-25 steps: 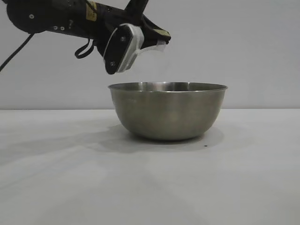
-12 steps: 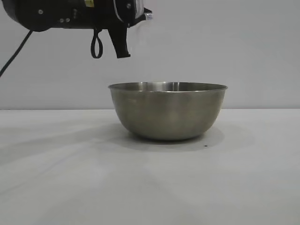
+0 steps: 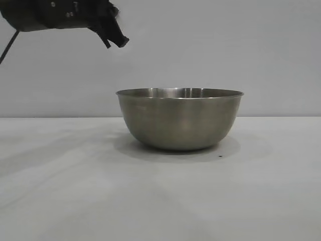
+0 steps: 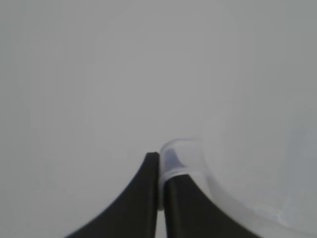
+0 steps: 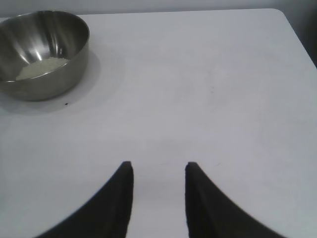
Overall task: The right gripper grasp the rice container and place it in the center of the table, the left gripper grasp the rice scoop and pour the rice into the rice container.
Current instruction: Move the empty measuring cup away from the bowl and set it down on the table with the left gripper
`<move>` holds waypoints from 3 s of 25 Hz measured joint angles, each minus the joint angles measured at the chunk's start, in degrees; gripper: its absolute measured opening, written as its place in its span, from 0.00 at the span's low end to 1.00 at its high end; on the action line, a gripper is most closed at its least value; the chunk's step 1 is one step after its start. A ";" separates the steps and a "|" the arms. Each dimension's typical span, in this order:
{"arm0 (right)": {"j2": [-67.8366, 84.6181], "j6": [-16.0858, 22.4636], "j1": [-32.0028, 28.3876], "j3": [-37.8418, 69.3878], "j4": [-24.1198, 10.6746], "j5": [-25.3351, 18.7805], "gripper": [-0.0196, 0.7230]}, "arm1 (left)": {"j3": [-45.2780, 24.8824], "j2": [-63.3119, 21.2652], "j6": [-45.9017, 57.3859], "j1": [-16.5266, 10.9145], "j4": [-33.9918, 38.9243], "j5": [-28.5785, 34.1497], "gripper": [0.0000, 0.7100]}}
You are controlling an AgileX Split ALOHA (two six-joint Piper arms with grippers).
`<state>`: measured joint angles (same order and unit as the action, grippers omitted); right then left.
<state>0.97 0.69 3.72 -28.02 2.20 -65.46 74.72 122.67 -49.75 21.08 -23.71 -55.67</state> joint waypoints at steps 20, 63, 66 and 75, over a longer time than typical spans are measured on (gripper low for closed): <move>0.00 0.00 0.00 0.00 0.00 0.00 0.37 | -1.22 0.00 10.07 -5.02 -12.76 25.18 0.00; 0.00 -0.10 0.00 0.00 0.00 0.00 0.37 | -28.92 2.00 42.91 -5.12 14.82 -6.50 0.00; 0.00 -0.10 0.00 0.00 0.00 0.00 0.37 | -28.92 2.13 43.02 -5.12 14.82 -6.59 0.00; 0.00 -0.10 0.00 0.00 0.00 0.00 0.37 | -28.92 5.30 43.27 -5.12 14.90 -10.26 0.00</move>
<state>0.97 0.59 3.72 -28.02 2.20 -65.46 45.80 127.97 -6.47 15.96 -8.81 -65.93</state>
